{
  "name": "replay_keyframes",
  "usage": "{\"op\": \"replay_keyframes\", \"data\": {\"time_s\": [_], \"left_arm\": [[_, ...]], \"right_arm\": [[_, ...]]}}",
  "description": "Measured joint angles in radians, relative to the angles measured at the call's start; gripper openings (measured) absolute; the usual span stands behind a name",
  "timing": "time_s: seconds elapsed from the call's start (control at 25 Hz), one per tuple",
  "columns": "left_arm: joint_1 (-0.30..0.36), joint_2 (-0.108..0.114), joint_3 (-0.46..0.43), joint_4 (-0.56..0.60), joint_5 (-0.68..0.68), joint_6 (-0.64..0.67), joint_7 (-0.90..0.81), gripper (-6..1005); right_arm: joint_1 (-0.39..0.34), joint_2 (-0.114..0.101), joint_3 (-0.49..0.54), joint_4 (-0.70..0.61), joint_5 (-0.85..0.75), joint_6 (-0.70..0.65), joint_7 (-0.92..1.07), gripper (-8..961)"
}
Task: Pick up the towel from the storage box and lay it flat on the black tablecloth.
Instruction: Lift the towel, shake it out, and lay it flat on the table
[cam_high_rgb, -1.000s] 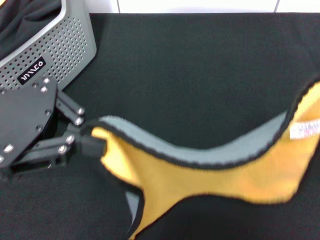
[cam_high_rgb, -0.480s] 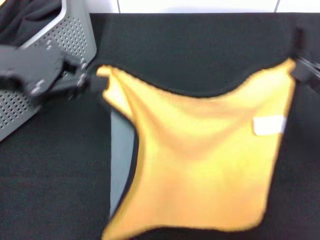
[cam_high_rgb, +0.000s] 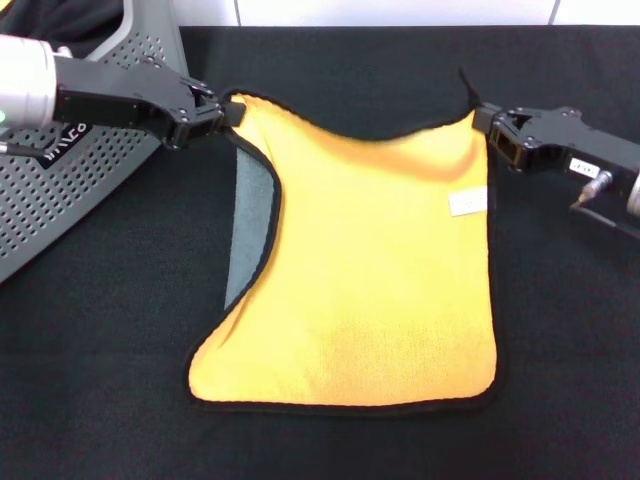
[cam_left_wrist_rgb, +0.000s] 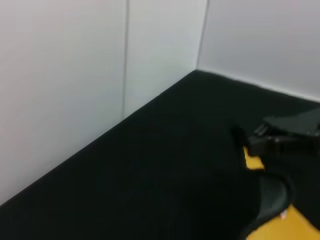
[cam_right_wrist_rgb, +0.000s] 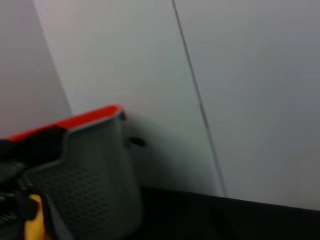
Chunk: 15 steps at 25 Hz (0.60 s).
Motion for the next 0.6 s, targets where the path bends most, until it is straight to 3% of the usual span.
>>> {"op": "replay_keyframes", "data": {"time_s": [0.24,0.6], "left_arm": [[-0.009,-0.019,0.036,0.003,0.067,-0.104,-0.019,27],[-0.010,-0.062,0.179,0.004,0.119,-0.234,-0.031,28]], "right_arm": [[0.020,0.000,0.005,-0.002,0.008,0.098,-0.041,18],[0.063,0.002,-0.005,0.018,0.002,0.186,-0.079,18]]}}
